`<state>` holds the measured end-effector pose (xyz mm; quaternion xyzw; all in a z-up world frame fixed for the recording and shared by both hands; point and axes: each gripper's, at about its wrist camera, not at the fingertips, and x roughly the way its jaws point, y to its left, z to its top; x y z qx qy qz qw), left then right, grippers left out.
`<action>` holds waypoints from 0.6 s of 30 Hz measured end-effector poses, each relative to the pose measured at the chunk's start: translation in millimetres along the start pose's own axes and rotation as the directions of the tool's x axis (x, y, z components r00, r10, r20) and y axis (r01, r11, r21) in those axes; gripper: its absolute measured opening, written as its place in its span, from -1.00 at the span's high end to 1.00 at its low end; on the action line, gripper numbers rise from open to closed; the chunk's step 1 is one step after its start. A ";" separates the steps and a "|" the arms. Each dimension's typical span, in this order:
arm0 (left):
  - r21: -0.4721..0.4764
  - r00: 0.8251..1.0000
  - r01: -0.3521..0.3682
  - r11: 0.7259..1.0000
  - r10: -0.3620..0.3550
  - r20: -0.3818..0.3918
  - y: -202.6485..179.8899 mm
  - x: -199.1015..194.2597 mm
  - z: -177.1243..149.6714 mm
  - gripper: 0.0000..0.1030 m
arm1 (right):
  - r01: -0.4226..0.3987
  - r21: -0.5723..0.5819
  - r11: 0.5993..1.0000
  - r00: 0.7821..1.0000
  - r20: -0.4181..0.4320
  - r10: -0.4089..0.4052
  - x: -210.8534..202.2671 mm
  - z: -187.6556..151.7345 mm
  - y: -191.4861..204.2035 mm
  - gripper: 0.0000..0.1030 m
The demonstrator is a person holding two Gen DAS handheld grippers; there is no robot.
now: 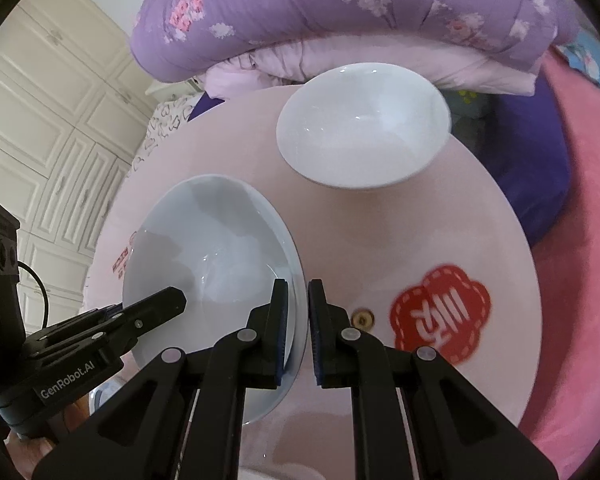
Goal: Organize plates and bowls
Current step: 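Lift the second bowl with both grippers and carry it toward the first bowl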
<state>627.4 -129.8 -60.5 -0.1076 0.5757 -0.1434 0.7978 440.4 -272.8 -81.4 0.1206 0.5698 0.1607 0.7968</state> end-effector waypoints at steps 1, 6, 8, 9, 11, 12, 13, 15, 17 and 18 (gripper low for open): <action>0.008 1.000 0.004 1.000 -0.004 0.001 -3.8 -6.3 -5.2 0.86 | 0.001 -0.001 1.000 1.000 0.004 -0.001 -5.6 -3.2 -0.1 0.80; 0.044 1.000 0.024 0.999 -0.024 0.010 -21.3 -36.5 -27.2 0.86 | 0.018 -0.014 1.000 0.999 0.032 -0.017 -38.3 -22.4 1.3 0.80; 0.057 0.999 0.032 0.998 -0.032 0.009 -26.0 -47.0 -37.8 0.86 | 0.024 -0.014 1.000 0.999 0.040 -0.023 -50.0 -33.2 1.5 0.80; 0.064 0.999 0.035 0.997 -0.035 0.005 -29.4 -51.6 -44.0 0.86 | 0.031 -0.017 0.999 0.999 0.042 -0.030 -55.5 -39.7 1.9 0.80; 0.075 0.999 0.044 0.996 -0.044 -0.007 -34.2 -60.2 -58.7 0.86 | 0.044 -0.022 0.999 0.998 0.042 -0.043 -65.0 -53.9 2.2 0.80; 0.078 0.999 0.049 0.996 -0.048 -0.014 -35.4 -63.5 -64.4 0.86 | 0.049 -0.023 0.999 0.998 0.039 -0.048 -69.3 -62.2 1.7 0.80; 0.081 0.998 0.056 0.995 -0.054 -0.022 -36.7 -67.0 -70.8 0.86 | 0.051 -0.024 0.998 0.998 0.038 -0.050 -72.4 -68.1 0.7 0.80; 0.086 0.997 0.065 0.994 -0.062 -0.036 -39.1 -72.0 -82.1 0.86 | 0.057 -0.022 0.998 0.998 0.031 -0.056 -77.8 -82.2 -0.2 0.80; 0.098 0.997 0.068 0.993 -0.064 -0.045 -41.7 -75.5 -94.0 0.86 | 0.065 -0.027 0.998 0.998 0.027 -0.064 -79.8 -93.0 -0.4 0.79; 0.102 0.997 0.067 0.993 -0.063 -0.047 -43.1 -76.3 -97.8 0.86 | 0.066 -0.025 0.998 0.998 0.024 -0.065 -80.2 -98.1 -1.3 0.79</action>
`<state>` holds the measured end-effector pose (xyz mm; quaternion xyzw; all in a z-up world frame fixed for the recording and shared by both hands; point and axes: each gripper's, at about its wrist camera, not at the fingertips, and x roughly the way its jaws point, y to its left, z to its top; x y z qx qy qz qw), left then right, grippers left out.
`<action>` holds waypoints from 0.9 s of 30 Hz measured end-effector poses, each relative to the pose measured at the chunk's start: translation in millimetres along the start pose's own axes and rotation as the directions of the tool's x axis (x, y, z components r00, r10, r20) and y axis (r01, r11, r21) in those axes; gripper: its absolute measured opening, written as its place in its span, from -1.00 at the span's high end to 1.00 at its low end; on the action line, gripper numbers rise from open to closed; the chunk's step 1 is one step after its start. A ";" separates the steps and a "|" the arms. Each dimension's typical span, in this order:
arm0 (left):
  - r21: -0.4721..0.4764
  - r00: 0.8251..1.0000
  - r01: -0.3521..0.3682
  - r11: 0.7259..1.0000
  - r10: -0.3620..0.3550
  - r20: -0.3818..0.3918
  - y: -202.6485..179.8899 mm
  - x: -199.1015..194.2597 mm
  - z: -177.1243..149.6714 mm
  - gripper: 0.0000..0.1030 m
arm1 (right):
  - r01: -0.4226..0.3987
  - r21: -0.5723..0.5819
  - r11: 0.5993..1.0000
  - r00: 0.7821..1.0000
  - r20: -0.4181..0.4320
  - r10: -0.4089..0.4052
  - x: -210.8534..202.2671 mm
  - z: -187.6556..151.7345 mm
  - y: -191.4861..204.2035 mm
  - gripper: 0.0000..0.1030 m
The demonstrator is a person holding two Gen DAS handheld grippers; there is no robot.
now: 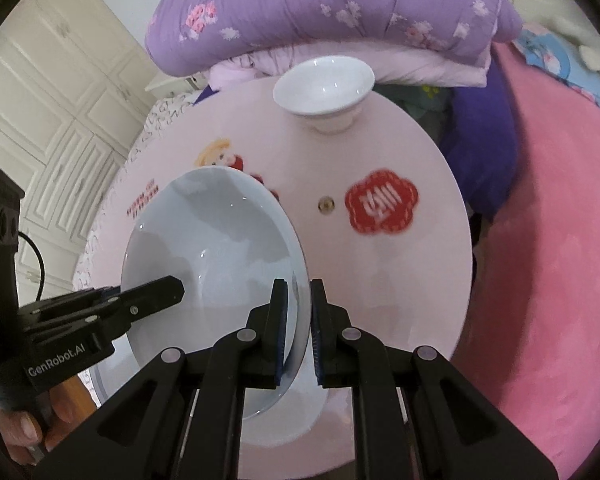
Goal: Organize plates and bowls
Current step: 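Lift the second bowl with both grippers and carry it toward the first bowl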
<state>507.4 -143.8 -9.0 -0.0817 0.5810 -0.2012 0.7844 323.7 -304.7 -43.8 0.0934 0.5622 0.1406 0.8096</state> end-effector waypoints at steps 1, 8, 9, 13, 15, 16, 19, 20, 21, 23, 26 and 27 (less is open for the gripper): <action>0.004 1.000 -0.003 1.000 0.003 0.000 -1.7 -0.3 -5.3 0.86 | -0.001 0.003 1.000 1.000 -0.003 0.001 -0.2 -4.9 -0.9 0.79; 0.028 1.000 -0.023 0.999 0.023 0.004 -10.6 -1.3 -27.6 0.86 | -0.006 0.010 1.000 1.000 -0.022 0.006 0.5 -25.1 -1.6 0.80; 0.028 1.000 -0.023 0.999 0.023 0.002 -10.7 -1.2 -29.1 0.86 | -0.007 0.009 1.000 1.000 -0.025 0.007 1.2 -26.5 -1.6 0.80; 0.036 0.999 -0.036 0.999 0.036 0.004 -10.7 -2.1 -35.0 0.86 | -0.015 0.008 1.000 0.999 -0.037 0.015 3.5 -32.4 -0.6 0.80; 0.046 0.999 -0.048 0.998 0.047 0.008 -11.3 -2.9 -37.7 0.86 | -0.018 0.004 1.000 0.999 -0.045 0.018 5.0 -35.1 -0.1 0.80; 0.052 0.999 -0.054 0.997 0.053 0.011 -11.8 -3.1 -39.3 0.86 | -0.019 0.003 1.000 0.999 -0.049 0.019 6.2 -36.1 -0.3 0.80; 0.066 0.998 -0.069 0.995 0.069 0.006 -13.5 -0.4 -45.0 0.86 | -0.016 0.004 1.000 0.998 -0.060 0.016 9.0 -38.1 -0.9 0.80; 0.067 0.997 -0.071 0.995 0.071 0.000 -13.8 1.5 -46.6 0.86 | -0.013 0.005 1.000 0.998 -0.063 0.014 9.8 -38.7 -1.6 0.80; 0.068 0.997 -0.071 0.995 0.071 -0.005 -13.2 3.6 -47.3 0.86 | -0.013 0.005 1.000 0.998 -0.065 0.014 10.1 -39.2 -2.3 0.79; 0.069 0.997 -0.076 0.995 0.077 -0.014 -12.7 8.0 -49.1 0.86 | -0.014 0.007 1.000 0.997 -0.072 0.014 11.1 -39.7 -3.9 0.79; 0.068 0.996 -0.081 0.994 0.083 -0.024 -11.7 14.8 -50.3 0.85 | -0.011 0.004 1.000 0.997 -0.079 0.011 12.7 -41.2 -4.9 0.78; 0.072 0.996 -0.089 0.993 0.090 -0.015 -12.3 15.1 -50.4 0.84 | -0.012 0.002 1.000 0.997 -0.082 0.012 13.0 -41.7 -4.2 0.78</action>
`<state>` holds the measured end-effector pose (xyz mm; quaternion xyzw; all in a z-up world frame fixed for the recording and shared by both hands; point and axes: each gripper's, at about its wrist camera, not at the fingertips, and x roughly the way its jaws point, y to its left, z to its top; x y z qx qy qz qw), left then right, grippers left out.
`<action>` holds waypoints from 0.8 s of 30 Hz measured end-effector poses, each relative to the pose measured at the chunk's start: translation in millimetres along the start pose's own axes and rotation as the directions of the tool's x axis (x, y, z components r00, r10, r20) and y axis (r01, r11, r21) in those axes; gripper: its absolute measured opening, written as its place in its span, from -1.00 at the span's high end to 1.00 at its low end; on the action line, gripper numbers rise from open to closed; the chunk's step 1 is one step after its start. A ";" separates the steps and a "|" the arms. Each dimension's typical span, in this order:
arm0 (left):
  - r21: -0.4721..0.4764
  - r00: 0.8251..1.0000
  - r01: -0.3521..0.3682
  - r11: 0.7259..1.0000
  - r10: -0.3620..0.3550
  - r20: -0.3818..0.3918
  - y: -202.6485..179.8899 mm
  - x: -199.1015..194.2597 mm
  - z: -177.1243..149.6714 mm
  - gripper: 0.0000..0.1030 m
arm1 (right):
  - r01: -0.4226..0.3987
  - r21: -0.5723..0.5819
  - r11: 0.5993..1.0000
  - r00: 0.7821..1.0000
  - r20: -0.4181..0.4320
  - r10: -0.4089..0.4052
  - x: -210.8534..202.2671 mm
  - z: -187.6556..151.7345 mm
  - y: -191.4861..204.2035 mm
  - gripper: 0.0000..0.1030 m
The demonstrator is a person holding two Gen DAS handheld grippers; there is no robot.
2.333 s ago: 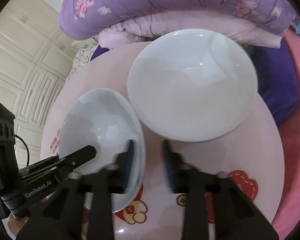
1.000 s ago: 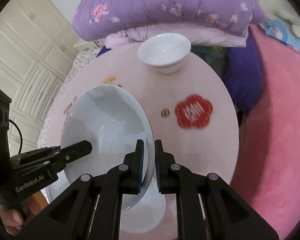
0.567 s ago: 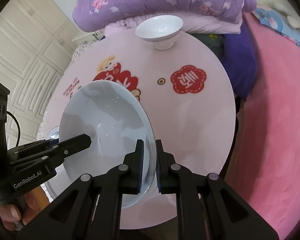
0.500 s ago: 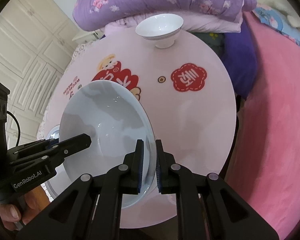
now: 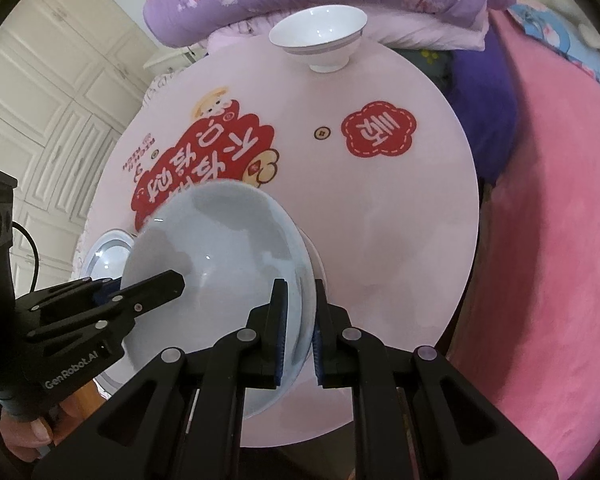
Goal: Organize plates and bowls
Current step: 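Lift the second bowl with both grippers and carry it toward the first bowl, then lower the second bowl into the first bowl and open both grippers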
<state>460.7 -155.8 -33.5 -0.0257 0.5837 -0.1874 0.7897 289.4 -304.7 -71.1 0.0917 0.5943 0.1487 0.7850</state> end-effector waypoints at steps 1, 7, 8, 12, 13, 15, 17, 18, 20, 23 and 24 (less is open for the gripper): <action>0.003 1.000 -0.002 1.000 0.002 0.002 -0.7 0.5 -0.2 0.83 | 0.000 -0.002 1.000 1.000 0.000 0.000 0.3 -0.3 0.5 0.77; 0.004 1.000 -0.004 1.000 0.004 0.016 2.8 3.2 -3.1 0.82 | 0.022 -0.032 0.999 1.000 0.016 -0.022 0.6 -1.2 6.0 0.74; 0.006 1.000 -0.006 1.000 0.006 0.019 2.8 3.5 -4.2 0.82 | 0.028 -0.039 0.999 0.999 0.020 -0.027 0.1 -1.3 7.0 0.74; 0.017 0.999 -0.011 1.000 0.011 0.030 0.9 3.6 -6.6 0.75 | 0.036 -0.044 0.998 0.999 0.019 -0.035 0.1 0.7 7.9 0.73; 0.019 0.999 -0.011 1.000 0.010 0.030 0.7 4.2 -6.7 0.74 | 0.036 -0.044 0.998 0.999 0.019 -0.035 0.1 0.8 8.0 0.74; 0.023 0.999 -0.011 1.000 0.010 0.031 1.3 4.6 -6.9 0.73 | 0.036 -0.045 0.998 0.999 0.019 -0.035 -0.4 0.8 8.2 0.74; 0.029 1.000 -0.011 1.000 0.010 0.030 1.3 4.6 -7.1 0.71 | 0.041 -0.047 0.998 0.999 0.023 -0.040 -1.4 0.8 8.2 0.74; 0.029 0.999 -0.013 1.000 0.012 0.030 1.6 4.8 -7.0 0.64 | 0.045 -0.047 0.998 0.999 0.027 -0.043 -2.5 0.6 7.8 0.74; 0.029 1.000 -0.012 1.000 0.012 0.023 2.3 6.0 -6.9 0.60 | 0.054 -0.047 0.997 0.998 0.038 -0.052 -5.2 1.1 6.4 0.69; 0.036 0.999 -0.020 0.999 0.019 0.027 0.8 6.8 -6.6 0.46 | 0.050 -0.042 0.998 0.998 0.042 -0.049 -7.0 2.4 4.1 0.63; 0.040 0.999 -0.024 0.999 0.023 0.031 -0.1 6.6 -6.7 0.29 | 0.050 -0.042 0.998 0.998 0.044 -0.048 -7.7 2.3 4.0 0.58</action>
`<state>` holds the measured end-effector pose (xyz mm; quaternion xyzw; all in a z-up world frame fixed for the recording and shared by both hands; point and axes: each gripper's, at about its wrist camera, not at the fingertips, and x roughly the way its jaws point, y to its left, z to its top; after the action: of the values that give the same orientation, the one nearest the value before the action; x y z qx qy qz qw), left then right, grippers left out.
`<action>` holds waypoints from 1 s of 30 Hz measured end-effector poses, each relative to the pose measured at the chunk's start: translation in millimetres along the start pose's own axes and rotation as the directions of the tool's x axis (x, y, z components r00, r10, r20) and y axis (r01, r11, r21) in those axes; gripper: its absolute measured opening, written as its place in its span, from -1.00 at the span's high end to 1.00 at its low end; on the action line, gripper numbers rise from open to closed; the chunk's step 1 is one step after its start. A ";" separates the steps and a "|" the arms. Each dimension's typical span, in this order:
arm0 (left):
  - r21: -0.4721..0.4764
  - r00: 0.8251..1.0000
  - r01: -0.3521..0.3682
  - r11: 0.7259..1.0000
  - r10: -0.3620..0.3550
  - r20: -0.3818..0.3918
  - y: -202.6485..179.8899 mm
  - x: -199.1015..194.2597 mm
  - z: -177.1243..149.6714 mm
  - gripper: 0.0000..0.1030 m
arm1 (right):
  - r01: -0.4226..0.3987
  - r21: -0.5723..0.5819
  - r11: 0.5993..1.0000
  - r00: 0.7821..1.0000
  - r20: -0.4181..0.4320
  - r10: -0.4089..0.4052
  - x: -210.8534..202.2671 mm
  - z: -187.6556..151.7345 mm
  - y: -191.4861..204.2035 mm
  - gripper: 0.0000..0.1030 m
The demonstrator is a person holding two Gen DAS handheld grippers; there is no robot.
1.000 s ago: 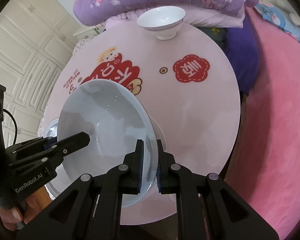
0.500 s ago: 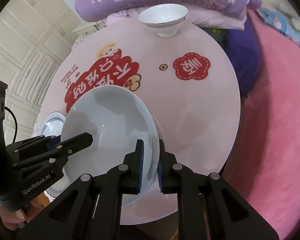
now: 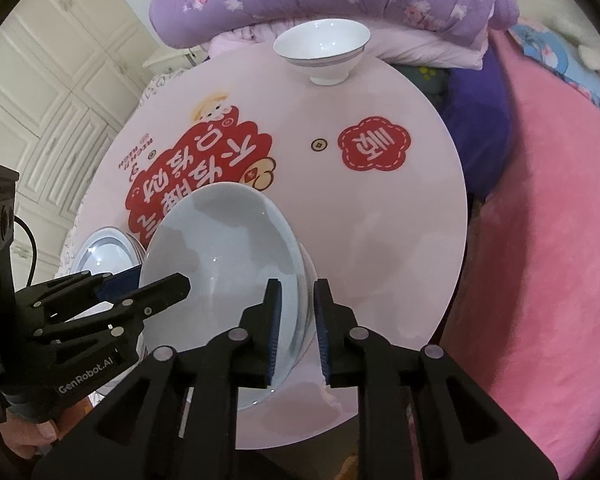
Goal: Organize plates and bowls
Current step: 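Lower the second bowl into the first bowl and open both grippers, then lift both open grippers away from the bowls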
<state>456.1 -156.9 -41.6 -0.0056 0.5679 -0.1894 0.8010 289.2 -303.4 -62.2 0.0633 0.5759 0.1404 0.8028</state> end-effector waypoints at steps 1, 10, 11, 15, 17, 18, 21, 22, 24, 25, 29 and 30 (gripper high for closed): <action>0.002 1.000 -0.002 1.000 0.001 0.004 -0.4 -0.4 0.0 0.18 | -0.003 0.001 1.000 1.000 0.003 0.003 -0.4 -0.1 -0.6 0.41; -0.032 1.000 -0.003 0.999 0.004 0.031 12.6 -7.7 3.8 -0.52 | -0.025 0.044 0.999 0.997 0.073 0.022 -6.4 5.7 -16.0 -0.81; -0.033 0.999 -0.005 0.999 0.007 0.034 13.8 -8.5 4.4 -0.52 | -0.025 0.048 0.999 0.997 0.074 0.021 -6.0 6.0 -17.7 -0.81; -0.038 1.000 0.002 0.999 0.000 0.031 17.2 -8.6 5.9 -0.52 | -0.027 0.058 0.998 0.997 0.069 0.023 -2.5 7.4 -23.3 -0.81; -0.046 1.000 0.006 0.999 -0.005 0.030 19.3 -8.0 8.5 -0.52 | -0.030 0.067 0.997 0.997 0.069 0.026 -0.9 8.2 -26.3 -0.81; -0.050 1.000 0.010 0.999 -0.009 0.030 20.2 -8.1 10.2 -0.52 | -0.033 0.073 0.997 0.997 0.070 0.028 -0.4 9.6 -28.0 -0.81; -0.068 0.999 0.028 0.997 -0.026 0.031 24.3 -8.8 18.4 -0.52 | -0.044 0.087 0.995 0.996 0.078 0.037 -0.3 15.8 -31.2 -0.81; -0.077 0.999 0.034 0.996 -0.031 0.036 26.4 -9.8 23.4 -0.52 | -0.050 0.089 0.995 0.996 0.083 0.042 -0.9 18.6 -31.7 -0.81; -0.087 0.998 0.042 0.995 -0.039 0.043 29.5 -11.6 30.9 -0.53 | -0.059 0.093 0.994 0.994 0.097 0.050 -2.9 26.1 -33.3 -0.81; -0.096 0.998 0.050 0.994 -0.046 0.048 32.5 -13.2 37.0 -0.53 | -0.063 0.096 0.993 0.993 0.103 0.053 -3.6 29.9 -34.3 -0.81; -0.119 0.996 0.049 0.992 -0.040 0.077 40.6 -18.2 59.3 -0.56 | -0.076 0.106 0.991 0.989 0.131 0.062 -6.6 50.5 -38.6 -0.81; -0.124 0.996 0.047 0.991 -0.037 0.085 42.2 -19.1 65.9 -0.58 | -0.080 0.108 0.991 0.988 0.138 0.065 -7.1 56.6 -39.5 -0.81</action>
<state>523.3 -125.4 -10.4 -0.0760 0.5451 -0.1695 0.8175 346.6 -339.8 -47.6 0.1387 0.5251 0.1321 0.8292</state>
